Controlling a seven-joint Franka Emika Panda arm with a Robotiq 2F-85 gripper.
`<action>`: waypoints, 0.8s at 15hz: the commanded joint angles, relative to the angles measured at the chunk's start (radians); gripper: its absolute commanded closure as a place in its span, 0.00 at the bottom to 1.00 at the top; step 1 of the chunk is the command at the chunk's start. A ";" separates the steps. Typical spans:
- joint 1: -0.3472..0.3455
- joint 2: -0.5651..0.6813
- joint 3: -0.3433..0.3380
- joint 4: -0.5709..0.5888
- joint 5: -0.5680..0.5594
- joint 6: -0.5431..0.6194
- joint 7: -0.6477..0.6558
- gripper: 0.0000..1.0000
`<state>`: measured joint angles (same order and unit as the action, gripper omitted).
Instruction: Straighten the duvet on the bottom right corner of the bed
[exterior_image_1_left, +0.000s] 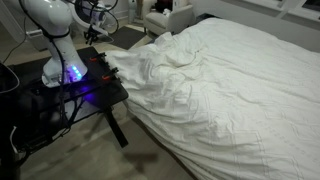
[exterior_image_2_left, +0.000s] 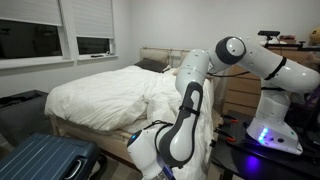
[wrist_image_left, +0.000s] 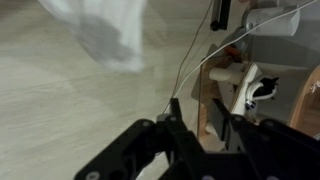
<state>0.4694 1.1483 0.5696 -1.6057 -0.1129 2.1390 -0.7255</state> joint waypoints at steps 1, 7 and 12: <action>0.023 0.009 0.022 0.084 0.028 0.008 0.004 0.31; 0.058 -0.047 -0.052 0.111 -0.008 0.126 0.087 0.00; 0.057 -0.111 -0.149 0.067 -0.025 0.290 0.252 0.00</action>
<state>0.5198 1.1087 0.4745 -1.4845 -0.1186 2.3630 -0.5851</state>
